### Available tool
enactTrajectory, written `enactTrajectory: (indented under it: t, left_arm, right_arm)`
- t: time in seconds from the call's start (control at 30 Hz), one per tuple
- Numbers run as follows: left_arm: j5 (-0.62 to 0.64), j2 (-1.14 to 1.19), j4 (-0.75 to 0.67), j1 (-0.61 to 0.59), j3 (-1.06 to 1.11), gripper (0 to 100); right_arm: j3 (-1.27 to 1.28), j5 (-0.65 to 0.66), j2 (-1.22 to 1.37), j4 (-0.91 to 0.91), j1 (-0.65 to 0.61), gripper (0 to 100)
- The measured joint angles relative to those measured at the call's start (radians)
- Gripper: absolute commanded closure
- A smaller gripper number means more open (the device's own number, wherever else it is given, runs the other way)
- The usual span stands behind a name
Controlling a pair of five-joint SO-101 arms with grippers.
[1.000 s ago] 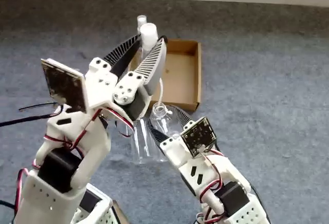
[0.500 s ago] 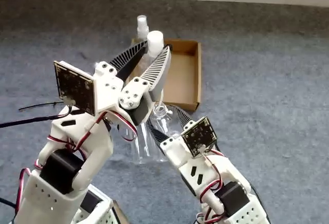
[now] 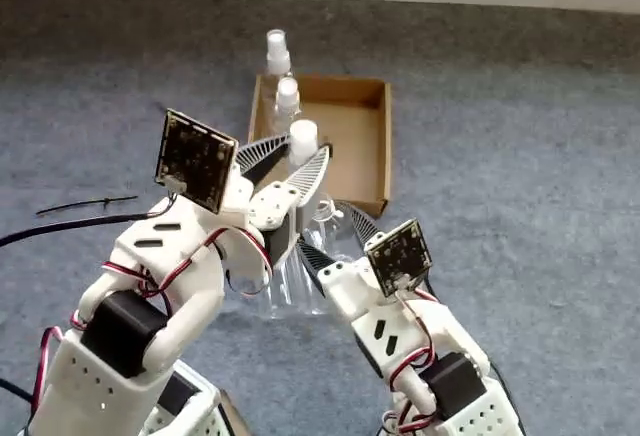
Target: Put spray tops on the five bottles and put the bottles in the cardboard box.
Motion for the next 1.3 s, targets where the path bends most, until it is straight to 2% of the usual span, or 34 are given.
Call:
enactTrajectory:
  t: [0.3,0.5,0.57,0.83,1.0,1.17,1.3]
  left_arm:
    - [-0.012,0.0,0.028,0.002,0.043,99]
    - [-0.189,0.0,0.037,0.005,0.107,78]
    - [-0.207,0.0,0.075,0.003,0.104,76]
    - [-0.221,0.0,0.235,-0.006,-0.052,78]
    - [-0.221,-0.002,0.238,-0.006,-0.166,79]
    - [-0.221,-0.011,0.238,-0.009,-0.18,79]
    - [-0.221,0.0,0.189,-0.069,-0.176,79]
  right_arm:
    - [0.0,-0.003,0.0,0.0,0.0,99.5]
    - [0.002,-0.003,0.0,0.0,0.0,99.5]
    - [0.0,-0.003,0.0,0.0,0.0,99.5]
    - [0.0,-0.003,-0.002,0.0,0.008,99.5]
    - [0.0,-0.003,-0.002,0.0,0.008,99.5]
    - [0.0,-0.003,-0.002,0.0,0.008,99.5]
    - [0.0,-0.003,-0.002,0.0,0.008,99.5]
